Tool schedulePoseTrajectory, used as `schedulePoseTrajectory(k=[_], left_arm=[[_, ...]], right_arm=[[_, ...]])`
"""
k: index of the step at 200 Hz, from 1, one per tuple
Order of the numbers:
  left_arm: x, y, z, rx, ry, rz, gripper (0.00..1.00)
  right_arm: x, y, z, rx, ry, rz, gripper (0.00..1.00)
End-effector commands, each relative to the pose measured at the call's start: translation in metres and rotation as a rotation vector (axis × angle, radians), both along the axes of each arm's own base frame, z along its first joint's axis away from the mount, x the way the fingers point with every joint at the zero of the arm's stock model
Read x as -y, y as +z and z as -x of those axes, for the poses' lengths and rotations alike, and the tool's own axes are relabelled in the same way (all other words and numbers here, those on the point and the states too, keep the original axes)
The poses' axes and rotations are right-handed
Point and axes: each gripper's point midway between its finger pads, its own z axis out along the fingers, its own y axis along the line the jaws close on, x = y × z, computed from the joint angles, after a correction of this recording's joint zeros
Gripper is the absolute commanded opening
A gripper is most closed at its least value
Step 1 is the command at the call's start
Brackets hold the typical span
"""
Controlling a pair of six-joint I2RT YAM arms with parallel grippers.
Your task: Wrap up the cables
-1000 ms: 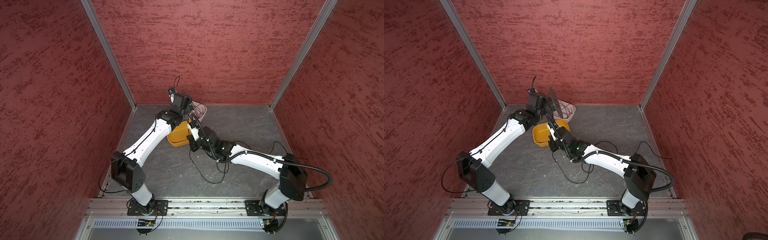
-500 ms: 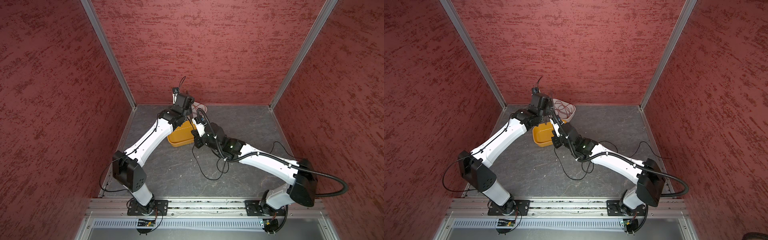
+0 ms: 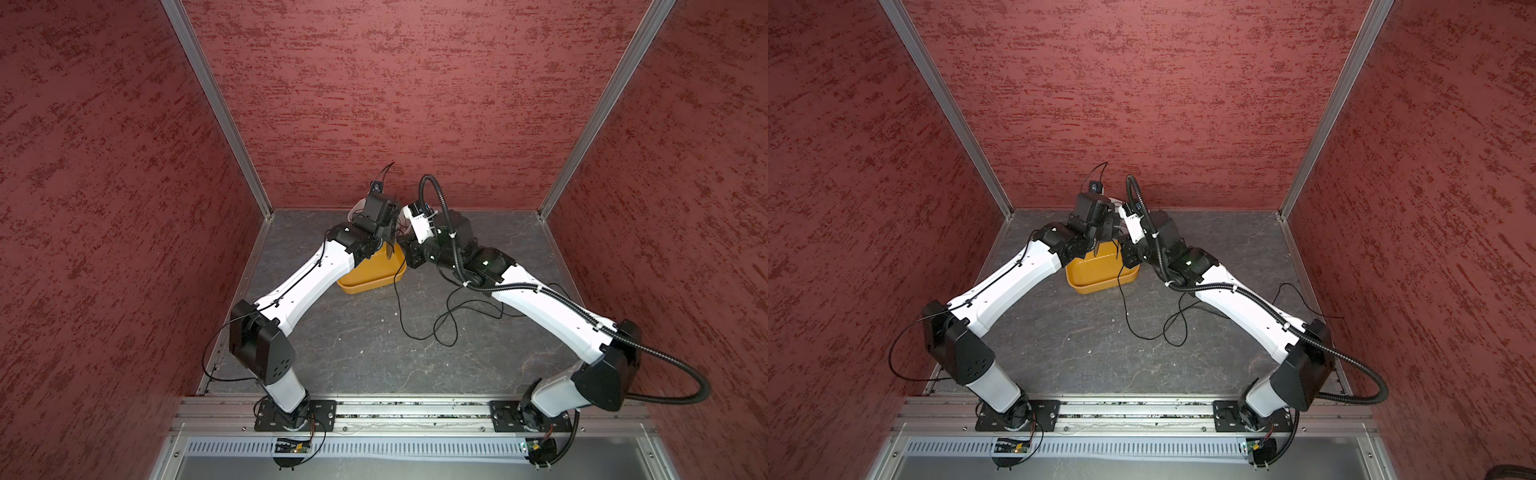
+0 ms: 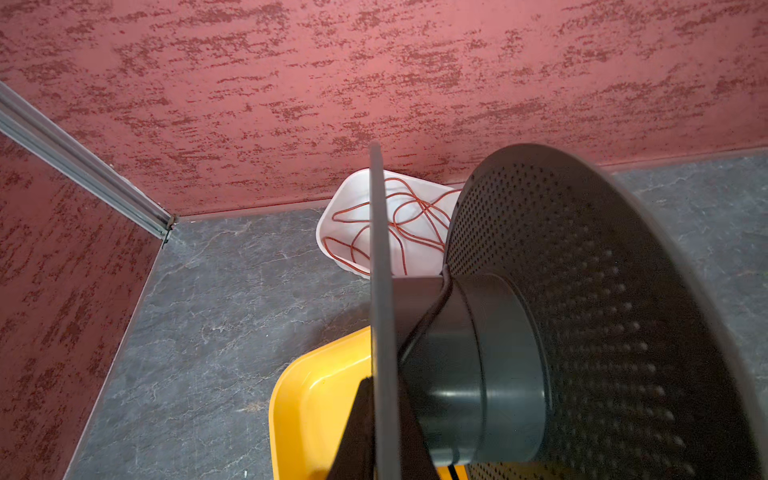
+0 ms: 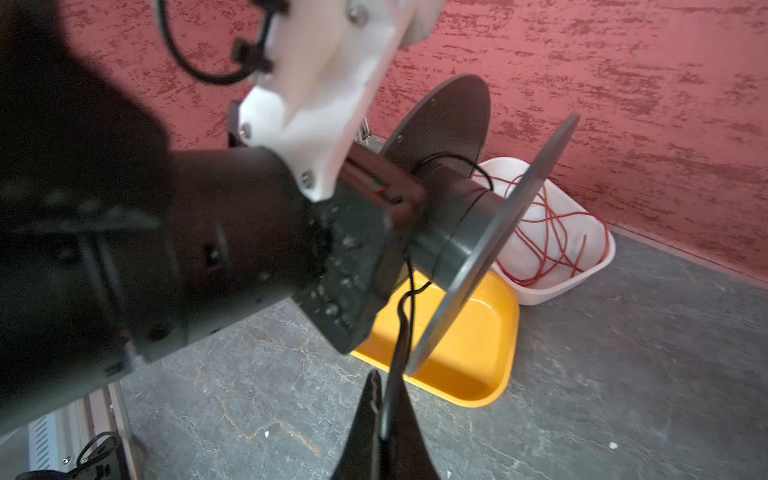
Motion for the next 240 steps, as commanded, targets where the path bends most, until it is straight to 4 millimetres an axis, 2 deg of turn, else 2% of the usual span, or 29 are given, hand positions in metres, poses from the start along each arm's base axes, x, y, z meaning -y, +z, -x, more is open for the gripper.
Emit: schedulePoseTrajectory(k=[1, 47, 82, 112, 153, 170, 207, 240], left_arm=[[0.000, 0.014, 0.009, 0.016, -0.067, -0.037, 0.00], [0.012, 0.008, 0.025, -0.053, -0.184, -0.054, 0.00], [0.021, 0.011, 0.038, -0.060, -0.264, -0.063, 0.00], [0.023, 0.013, 0.047, -0.071, -0.287, -0.098, 0.00], [0.028, 0.016, 0.058, -0.083, -0.318, -0.078, 0.00], [0.030, 0.017, 0.062, -0.086, -0.335, -0.055, 0.00], [0.031, 0.029, 0.071, -0.073, -0.359, 0.007, 0.00], [0.026, 0.049, 0.077, -0.063, -0.353, 0.105, 0.00]], right_arm=[[0.012, -0.012, -0.010, -0.018, -0.018, 0.093, 0.00], [0.040, -0.021, -0.041, 0.026, -0.163, 0.219, 0.00], [0.057, -0.037, -0.064, 0.024, -0.233, 0.268, 0.00], [0.071, -0.038, -0.079, 0.031, -0.289, 0.280, 0.02], [0.076, -0.028, -0.092, 0.023, -0.280, 0.199, 0.05], [0.081, -0.030, -0.099, 0.000, -0.263, 0.164, 0.05], [0.085, -0.054, -0.110, -0.064, -0.199, 0.115, 0.06], [0.078, -0.073, -0.107, -0.109, -0.101, 0.013, 0.10]])
